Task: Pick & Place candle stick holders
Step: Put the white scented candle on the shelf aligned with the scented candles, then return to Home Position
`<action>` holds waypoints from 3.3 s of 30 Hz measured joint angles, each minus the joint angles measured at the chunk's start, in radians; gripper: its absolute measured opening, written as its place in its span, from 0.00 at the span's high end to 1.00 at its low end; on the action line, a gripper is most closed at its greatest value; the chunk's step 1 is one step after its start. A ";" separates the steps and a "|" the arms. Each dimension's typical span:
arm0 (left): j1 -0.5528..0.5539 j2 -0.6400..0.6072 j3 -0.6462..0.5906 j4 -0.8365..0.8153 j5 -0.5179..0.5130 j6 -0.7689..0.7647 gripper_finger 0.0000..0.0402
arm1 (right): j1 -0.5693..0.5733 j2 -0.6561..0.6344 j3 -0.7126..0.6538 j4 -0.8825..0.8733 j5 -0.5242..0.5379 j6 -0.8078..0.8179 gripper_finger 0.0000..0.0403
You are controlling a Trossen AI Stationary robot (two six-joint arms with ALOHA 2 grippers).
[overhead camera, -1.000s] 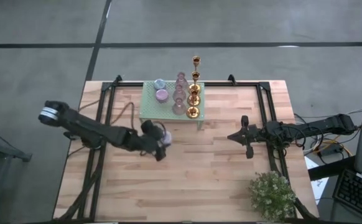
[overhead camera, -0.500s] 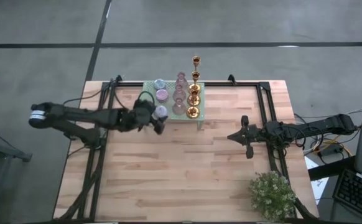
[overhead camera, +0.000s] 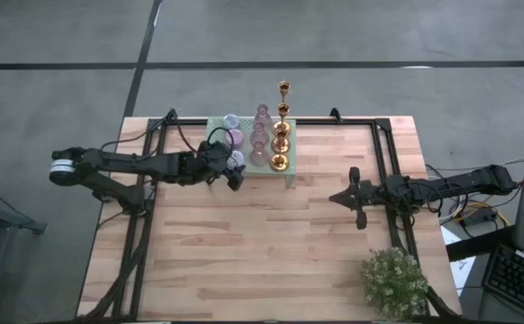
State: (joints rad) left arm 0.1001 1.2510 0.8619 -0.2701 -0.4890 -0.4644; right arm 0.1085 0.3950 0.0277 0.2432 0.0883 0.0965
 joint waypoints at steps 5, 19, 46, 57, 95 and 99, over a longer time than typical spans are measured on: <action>0.002 0.001 0.000 0.008 -0.044 -0.001 0.17 | 0.000 0.000 0.000 0.000 0.000 -0.003 0.97; 0.003 -0.059 0.040 -0.024 -0.065 0.043 0.09 | 0.000 0.000 0.000 0.000 0.000 0.004 0.97; -0.325 -0.447 -0.395 0.384 0.010 0.262 0.98 | 0.000 -0.019 0.000 0.008 0.009 0.058 0.97; -0.353 -0.780 -0.705 0.506 0.130 0.331 0.98 | 0.000 -0.018 0.000 -0.008 0.010 0.068 0.97; -0.352 -1.193 -0.853 0.336 0.087 0.367 0.98 | -0.044 -0.361 0.129 -0.412 0.122 -0.013 0.97; -0.353 -1.180 -0.853 0.332 0.086 0.379 0.98 | -0.044 -0.338 0.134 -0.412 0.122 -0.012 0.97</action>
State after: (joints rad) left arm -0.2526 0.0712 0.0086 0.0624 -0.4026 -0.0852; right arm 0.0647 0.0566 0.1619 -0.1688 0.2100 0.0840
